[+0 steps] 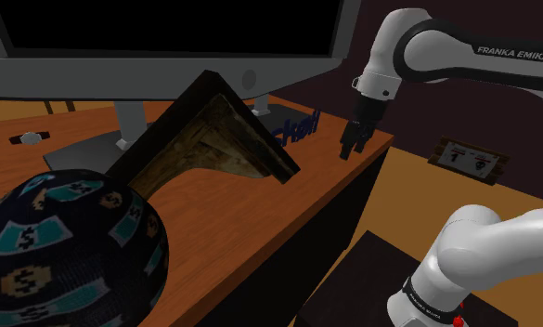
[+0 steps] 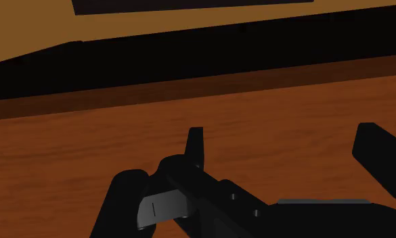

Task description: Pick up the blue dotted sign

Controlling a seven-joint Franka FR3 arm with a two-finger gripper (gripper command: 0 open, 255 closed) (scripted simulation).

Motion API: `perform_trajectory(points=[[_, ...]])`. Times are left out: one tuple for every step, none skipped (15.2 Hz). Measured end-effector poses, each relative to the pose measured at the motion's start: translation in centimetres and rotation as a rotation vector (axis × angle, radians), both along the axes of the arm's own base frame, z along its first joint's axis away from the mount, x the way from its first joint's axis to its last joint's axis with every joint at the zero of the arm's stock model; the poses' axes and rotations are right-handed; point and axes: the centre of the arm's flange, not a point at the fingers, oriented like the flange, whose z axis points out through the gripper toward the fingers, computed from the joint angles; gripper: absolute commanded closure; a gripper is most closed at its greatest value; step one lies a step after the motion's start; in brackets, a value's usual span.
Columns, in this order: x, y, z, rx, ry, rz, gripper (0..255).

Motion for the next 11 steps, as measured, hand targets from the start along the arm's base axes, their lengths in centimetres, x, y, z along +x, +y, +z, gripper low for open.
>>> perform_trajectory(points=[[0.0, 0.0, 0.0, 0.000, 0.000, 0.000, 0], [0.5, 0.3, 0.2, -0.004, -0.006, -0.008, 0], [1.3, 0.7, 0.5, -0.009, -0.016, -0.020, 0], [2.1, 1.1, 0.7, -0.016, -0.027, -0.035, 0], [3.2, 1.4, 1.1, -0.023, -0.039, -0.051, 0], [4.2, 1.7, 1.3, -0.030, -0.052, -0.068, 0], [5.0, 2.2, 1.7, -0.037, -0.065, -0.084, 0], [5.9, 2.6, 2.3, -0.045, -0.078, -0.102, 0], [7.0, 3.1, 2.8, -0.052, -0.091, -0.118, 0], [8.1, 3.6, 3.0, -0.059, -0.104, -0.135, 0], [9.2, 3.6, 3.5, -0.066, -0.117, -0.153, 0]])
